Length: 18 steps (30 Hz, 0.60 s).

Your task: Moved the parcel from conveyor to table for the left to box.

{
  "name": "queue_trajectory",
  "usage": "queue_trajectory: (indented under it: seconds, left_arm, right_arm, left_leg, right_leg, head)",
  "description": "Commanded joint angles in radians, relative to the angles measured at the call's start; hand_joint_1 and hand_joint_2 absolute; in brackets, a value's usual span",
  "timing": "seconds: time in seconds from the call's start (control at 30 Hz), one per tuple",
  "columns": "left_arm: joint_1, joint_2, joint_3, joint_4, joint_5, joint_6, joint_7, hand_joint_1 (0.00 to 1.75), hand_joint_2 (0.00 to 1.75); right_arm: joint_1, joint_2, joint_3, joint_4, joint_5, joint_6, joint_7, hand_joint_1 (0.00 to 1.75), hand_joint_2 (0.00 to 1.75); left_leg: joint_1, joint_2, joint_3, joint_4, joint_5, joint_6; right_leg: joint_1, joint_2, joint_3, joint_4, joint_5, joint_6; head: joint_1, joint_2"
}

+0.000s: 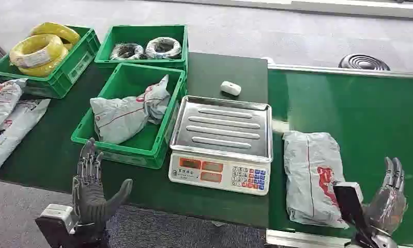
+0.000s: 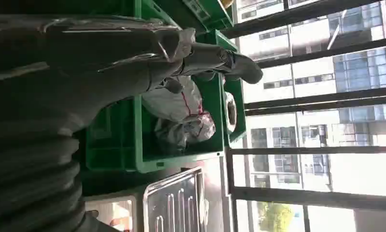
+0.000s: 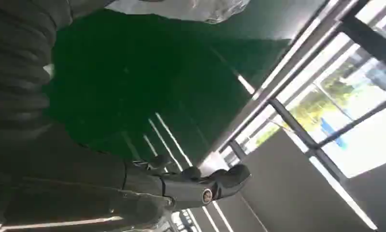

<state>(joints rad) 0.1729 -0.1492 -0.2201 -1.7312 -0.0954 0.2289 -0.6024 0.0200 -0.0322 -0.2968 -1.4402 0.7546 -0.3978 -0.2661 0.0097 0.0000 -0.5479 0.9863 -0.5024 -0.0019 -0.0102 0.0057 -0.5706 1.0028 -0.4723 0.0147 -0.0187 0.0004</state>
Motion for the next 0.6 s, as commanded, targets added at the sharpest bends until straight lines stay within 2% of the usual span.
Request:
queue_trajectory:
  seconds: [0.03,0.13,0.27,0.33,0.47,0.53,0.6]
  left_arm:
    - [-0.088,0.043,-0.031,0.083,0.039,-0.003,0.012,0.00,1.75]
    - [-0.077,0.046,-0.027,0.074,0.039,0.002,0.012,0.00,1.75]
    - [-0.076,0.046,-0.027,0.074,0.039,0.001,0.012,0.00,1.75]
    - [-0.074,0.046,-0.027,0.074,0.038,0.002,0.011,0.00,1.75]
    - [-0.080,0.042,-0.013,0.073,0.037,0.002,0.009,0.00,1.75]
    - [-0.086,0.042,-0.011,0.077,0.036,-0.001,0.012,0.00,1.75]
    - [-0.094,0.041,-0.011,0.087,0.026,0.004,0.013,0.00,1.75]
  right_arm:
    - [-0.495,-0.219,0.074,0.906,0.014,0.366,0.065,0.00,1.75]
    - [-0.527,-0.191,0.112,1.005,0.023,0.401,0.005,0.00,1.75]
    - [-0.527,-0.187,0.113,1.006,0.023,0.397,0.005,0.00,1.75]
    - [-0.537,-0.172,0.091,1.025,-0.037,0.530,-0.064,0.00,1.75]
    - [-0.579,-0.163,0.171,1.087,0.028,0.554,0.029,0.00,1.75]
    - [-0.602,-0.172,0.202,1.124,0.054,0.613,0.092,0.00,1.75]
    - [-0.606,-0.186,0.230,1.137,0.073,0.660,0.116,0.00,1.75]
  left_leg:
    - [0.000,0.007,0.002,-0.002,0.002,0.001]
    - [0.000,0.005,0.004,-0.002,0.004,0.003]
    - [-0.002,0.000,0.002,0.000,0.004,0.005]
    - [-0.002,-0.002,0.002,0.000,0.004,0.005]
    - [-0.002,0.000,0.000,0.000,0.004,0.005]
    - [-0.002,0.004,0.000,-0.002,0.005,0.005]
    - [-0.002,0.001,0.000,-0.002,0.006,0.005]
  right_leg:
    - [0.000,0.007,0.002,-0.004,0.006,0.001]
    - [-0.002,0.006,0.002,-0.004,0.008,0.003]
    - [-0.002,0.002,0.001,-0.001,0.006,0.003]
    - [-0.002,0.000,0.001,-0.001,0.006,0.003]
    - [-0.001,0.003,-0.001,-0.002,0.006,0.003]
    - [-0.001,0.005,-0.001,-0.003,0.008,0.002]
    - [-0.002,0.002,-0.001,-0.003,0.008,0.002]
  head:
    - [0.000,0.000]
    - [0.001,0.000]
    - [0.000,0.000]
    - [0.000,0.000]
    - [0.000,0.000]
    - [0.000,0.000]
    - [0.000,0.000]
